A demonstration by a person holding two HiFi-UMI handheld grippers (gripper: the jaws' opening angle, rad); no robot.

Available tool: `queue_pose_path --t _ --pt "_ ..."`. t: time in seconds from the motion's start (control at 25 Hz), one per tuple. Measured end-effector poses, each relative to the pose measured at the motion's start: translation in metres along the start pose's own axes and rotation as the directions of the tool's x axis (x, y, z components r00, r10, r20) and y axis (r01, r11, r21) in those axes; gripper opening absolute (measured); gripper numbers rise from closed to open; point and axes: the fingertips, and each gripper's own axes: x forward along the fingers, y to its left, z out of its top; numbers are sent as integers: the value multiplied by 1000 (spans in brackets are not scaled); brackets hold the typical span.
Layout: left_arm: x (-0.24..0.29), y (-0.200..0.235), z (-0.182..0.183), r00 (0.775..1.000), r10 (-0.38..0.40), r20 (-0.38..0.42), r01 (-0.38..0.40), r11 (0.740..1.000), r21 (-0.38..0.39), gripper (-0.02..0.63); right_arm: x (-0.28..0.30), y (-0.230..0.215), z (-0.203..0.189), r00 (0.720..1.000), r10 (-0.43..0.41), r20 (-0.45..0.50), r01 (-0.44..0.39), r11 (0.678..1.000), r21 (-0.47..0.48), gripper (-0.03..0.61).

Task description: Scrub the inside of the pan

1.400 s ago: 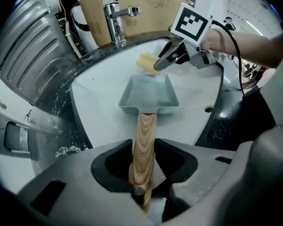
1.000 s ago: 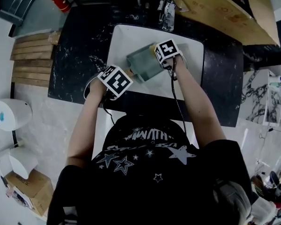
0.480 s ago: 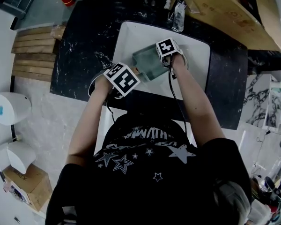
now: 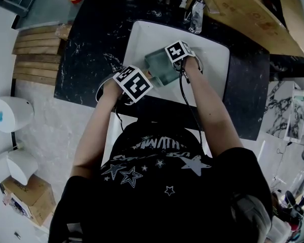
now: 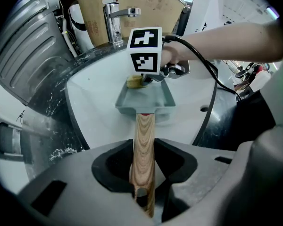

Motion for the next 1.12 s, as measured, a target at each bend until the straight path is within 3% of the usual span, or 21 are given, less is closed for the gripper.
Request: queue_pose_path --t 0.24,0.48,0.6,1.12 --pt "0 0 0 1000 4 2 -4 1000 7 146 -3 5 3 999 26 36 -24 998 -61 78" --pt "0 0 0 1000 -2 4 2 1000 14 146 -11 29 5 992 114 49 -109 990 -90 78" --pt "1 0 -1 1000 0 1 0 1000 18 146 -19 53 8 980 192 49 -186 976 -112 78" --pt "1 -1 -2 1000 2 4 -2 1000 31 144 -44 106 15 939 337 60 -326 934 -147 81"
